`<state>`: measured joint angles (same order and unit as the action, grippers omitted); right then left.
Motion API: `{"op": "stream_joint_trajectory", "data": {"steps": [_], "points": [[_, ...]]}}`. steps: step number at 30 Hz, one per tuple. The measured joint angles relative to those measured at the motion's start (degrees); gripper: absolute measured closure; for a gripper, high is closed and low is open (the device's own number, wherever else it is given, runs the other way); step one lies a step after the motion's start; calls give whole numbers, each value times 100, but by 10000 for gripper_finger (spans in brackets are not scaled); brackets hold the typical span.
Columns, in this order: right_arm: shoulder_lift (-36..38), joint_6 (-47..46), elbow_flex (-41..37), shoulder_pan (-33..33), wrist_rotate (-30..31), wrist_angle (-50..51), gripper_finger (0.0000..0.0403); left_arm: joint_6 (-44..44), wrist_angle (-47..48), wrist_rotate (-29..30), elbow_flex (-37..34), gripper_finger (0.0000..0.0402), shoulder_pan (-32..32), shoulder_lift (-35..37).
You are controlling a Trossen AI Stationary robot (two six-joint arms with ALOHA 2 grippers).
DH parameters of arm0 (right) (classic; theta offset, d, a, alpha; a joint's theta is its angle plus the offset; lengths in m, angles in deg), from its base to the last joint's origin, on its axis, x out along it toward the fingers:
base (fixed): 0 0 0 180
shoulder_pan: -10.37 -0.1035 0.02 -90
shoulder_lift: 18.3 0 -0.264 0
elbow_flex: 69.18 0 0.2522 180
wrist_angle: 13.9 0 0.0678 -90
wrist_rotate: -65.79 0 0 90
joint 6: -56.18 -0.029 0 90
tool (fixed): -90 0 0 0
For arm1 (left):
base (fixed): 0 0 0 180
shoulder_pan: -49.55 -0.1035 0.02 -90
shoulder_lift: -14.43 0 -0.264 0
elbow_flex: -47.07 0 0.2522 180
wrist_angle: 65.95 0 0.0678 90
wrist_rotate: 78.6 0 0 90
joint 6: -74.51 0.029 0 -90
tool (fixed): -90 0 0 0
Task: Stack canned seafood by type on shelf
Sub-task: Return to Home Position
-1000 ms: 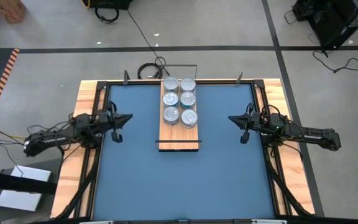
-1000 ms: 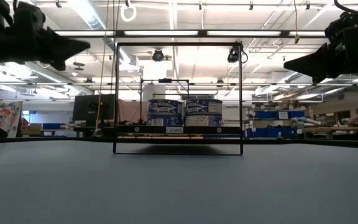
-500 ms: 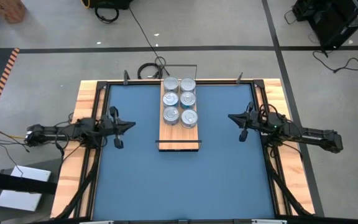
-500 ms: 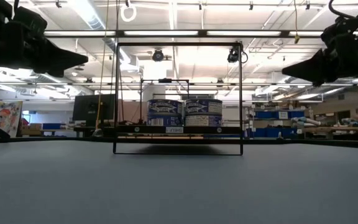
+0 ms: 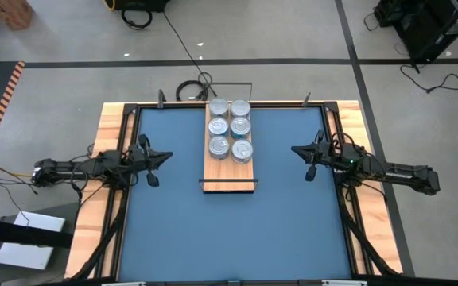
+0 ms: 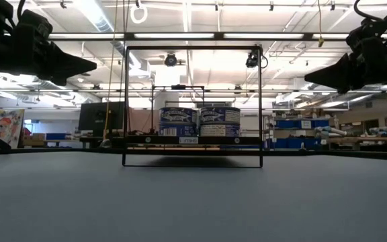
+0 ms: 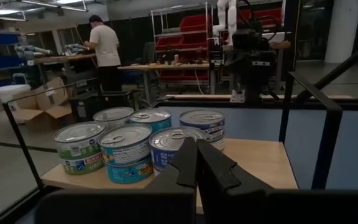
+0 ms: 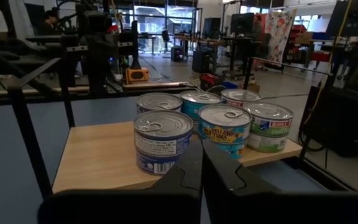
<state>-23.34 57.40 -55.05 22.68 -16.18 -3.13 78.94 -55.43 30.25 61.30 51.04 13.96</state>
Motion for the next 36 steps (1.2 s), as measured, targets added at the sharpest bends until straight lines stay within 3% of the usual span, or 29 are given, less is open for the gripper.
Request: {"op": "stream_joint_trajectory", "data": {"steps": [36], "points": [[-2, 0, 0, 0, -4, 5, 383, 17, -23, 0, -2, 394, 0, 0]]}}
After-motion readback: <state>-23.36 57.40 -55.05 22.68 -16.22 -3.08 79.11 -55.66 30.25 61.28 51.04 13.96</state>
